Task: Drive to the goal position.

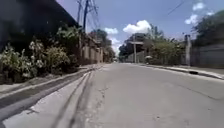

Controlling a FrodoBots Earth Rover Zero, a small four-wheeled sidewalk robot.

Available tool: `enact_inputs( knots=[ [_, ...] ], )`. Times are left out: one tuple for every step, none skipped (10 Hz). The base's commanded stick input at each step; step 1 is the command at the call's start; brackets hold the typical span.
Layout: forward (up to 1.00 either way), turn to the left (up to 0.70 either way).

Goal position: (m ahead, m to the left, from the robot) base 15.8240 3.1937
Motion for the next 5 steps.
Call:
enact_inputs(
  knots=[
    [1.00,-0.20],
    [1.00,-0.02],
    [1.00,0.03],
    [1.00,0.03],
    [1.00,0.03]
  ],
)
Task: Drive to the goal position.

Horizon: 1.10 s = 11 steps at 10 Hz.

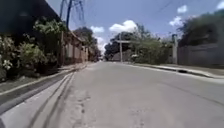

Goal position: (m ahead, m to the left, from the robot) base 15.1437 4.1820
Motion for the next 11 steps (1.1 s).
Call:
enact_inputs(
  knots=[
    [1.00,0.03],
    [1.00,0.03],
    [1.00,0.03],
    [1.00,0.03],
    [1.00,0.03],
    [1.00,0.03],
    [1.00,0.03],
    [1.00,0.03],
    [1.00,0.03],
    [1.00,0.03],
    [1.00,0.03]
  ],
)
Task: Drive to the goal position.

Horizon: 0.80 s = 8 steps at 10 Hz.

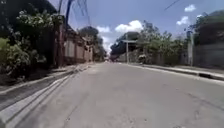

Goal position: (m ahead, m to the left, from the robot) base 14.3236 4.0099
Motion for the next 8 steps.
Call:
enact_inputs(
  knots=[
    [1.00,0.03],
    [1.00,0.03],
    [1.00,0.03],
    [1.00,0.03],
    [1.00,0.03],
    [1.00,0.03],
    [1.00,0.03],
    [1.00,0.03]
  ],
)
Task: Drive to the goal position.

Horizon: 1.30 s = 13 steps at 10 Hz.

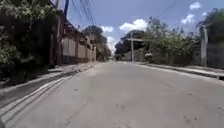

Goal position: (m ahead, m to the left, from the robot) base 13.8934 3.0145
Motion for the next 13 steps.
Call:
enact_inputs(
  knots=[
    [1.00,0.03],
    [1.00,0.03],
    [1.00,0.03],
    [1.00,0.03],
    [1.00,0.03],
    [1.00,0.03],
    [1.00,0.03],
    [1.00,0.03],
    [1.00,0.03],
    [1.00,0.03],
    [1.00,0.03],
    [1.00,0.03],
    [1.00,0.03]
  ],
)
